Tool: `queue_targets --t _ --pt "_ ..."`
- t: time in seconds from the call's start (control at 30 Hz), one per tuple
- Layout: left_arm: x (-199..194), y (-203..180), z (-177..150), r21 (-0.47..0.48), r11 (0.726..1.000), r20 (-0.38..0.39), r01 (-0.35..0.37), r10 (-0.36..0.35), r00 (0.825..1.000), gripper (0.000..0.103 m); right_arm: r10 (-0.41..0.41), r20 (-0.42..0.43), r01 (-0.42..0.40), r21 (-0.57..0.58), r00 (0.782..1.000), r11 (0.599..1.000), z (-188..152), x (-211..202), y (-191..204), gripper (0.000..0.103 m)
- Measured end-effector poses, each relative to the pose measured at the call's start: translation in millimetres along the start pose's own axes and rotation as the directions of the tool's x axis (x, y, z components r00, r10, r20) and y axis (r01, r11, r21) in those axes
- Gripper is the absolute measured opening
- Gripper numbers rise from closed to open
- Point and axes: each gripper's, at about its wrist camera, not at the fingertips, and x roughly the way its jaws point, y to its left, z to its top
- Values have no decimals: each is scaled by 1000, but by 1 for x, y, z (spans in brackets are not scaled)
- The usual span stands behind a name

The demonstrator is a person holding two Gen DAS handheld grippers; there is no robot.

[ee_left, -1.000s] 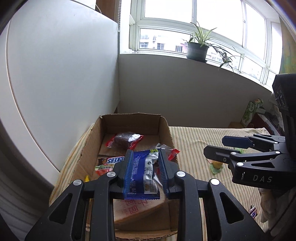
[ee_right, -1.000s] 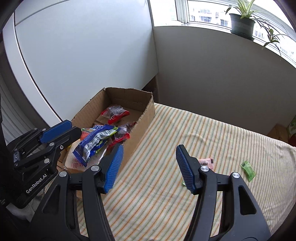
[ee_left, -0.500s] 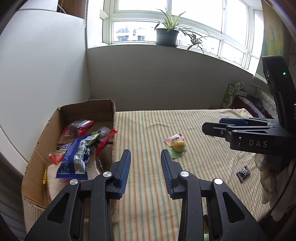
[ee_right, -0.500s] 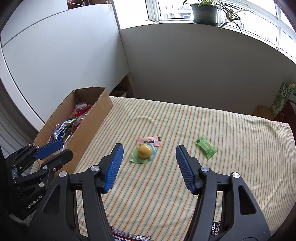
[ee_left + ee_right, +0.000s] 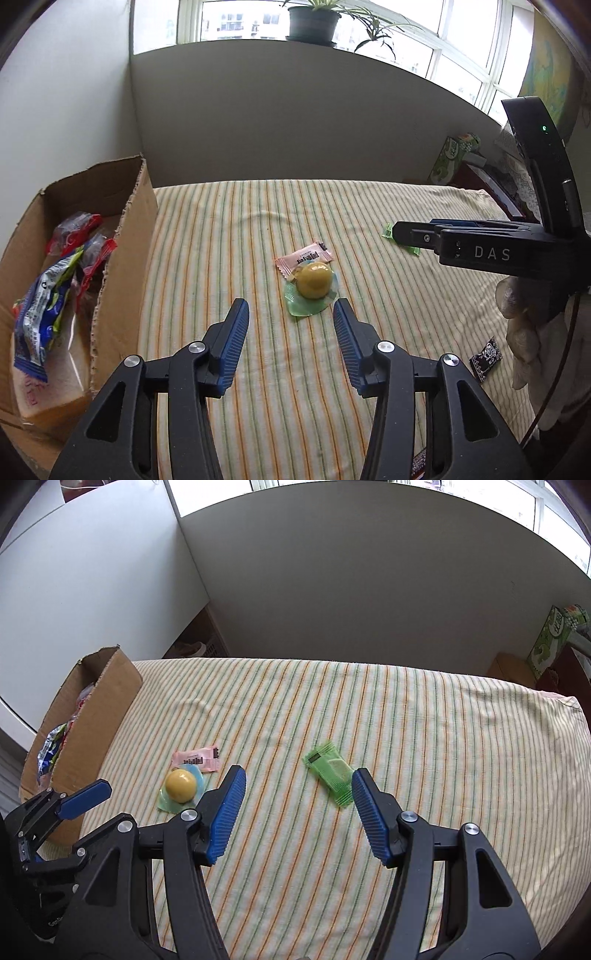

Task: Organize snacks
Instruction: 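Move both open grippers over the round yellow candy and green packet, then grasp the round yellow candy with the left gripper while the right grasps the green packet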

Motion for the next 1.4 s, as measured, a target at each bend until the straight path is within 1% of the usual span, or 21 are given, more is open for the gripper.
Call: queue_targets --t 0.07,0.13,0.23,0.37,0.5,0.67,0.83,0.87,0.93,1.0,1.03,1.07,1.17,1.27,1.4 --pt "6 -3 1 5 1000 -11 -7 7 1000 47 4 -4 -4 6 1000 1000 3 5 -6 62" --pt "11 -2 2 0 1000 -15 -8 8 1000 52 10 -12 -10 3 1000 1000 5 9 -9 62" --pt "18 -5 3 -12 1000 -28 6 -7 1000 52 5 -22 -5 -13 1000 1000 5 14 -11 62" --pt "27 -8 6 -25 1000 -37 7 -8 999 52 3 -40 -4 -32 999 999 7 24 -9 62" --pt "35 -8 11 -33 999 -42 -13 12 999 52 -5 -46 2 -57 999 998 8 30 -7 62" --pt "44 -7 13 -33 999 -56 -17 15 998 52 -16 -42 13 -74 999 997 8 37 -4 62" --pt "46 -8 14 -24 999 -60 -34 33 998 51 -52 -42 46 -114 998 992 7 41 5 62" --pt "46 -8 13 -22 999 -59 -38 37 998 51 -63 -41 57 -124 997 991 6 41 7 61" --pt "46 -9 13 -13 999 -58 -42 41 997 40 -84 -40 78 -142 996 987 4 44 13 56" --pt "46 -11 13 -5 999 -58 -42 42 997 35 -86 -45 78 -145 995 986 3 44 16 51" --pt "45 -11 13 -2 999 -57 -42 42 997 35 -86 -47 78 -144 995 986 2 44 17 44" --pt "45 -11 13 -1 999 -57 -41 41 998 35 -90 -49 82 -143 995 986 2 44 17 36" --pt "45 -11 12 2 999 -58 -37 37 998 34 -90 -52 82 -145 995 986 2 42 17 25" --pt "45 -12 12 9 999 -56 -40 41 998 34 -92 -48 84 -148 995 985 -1 41 19 25" --pt "43 -13 11 18 999 -51 -44 44 998 34 -86 -44 79 -140 995 987 -5 34 12 24"
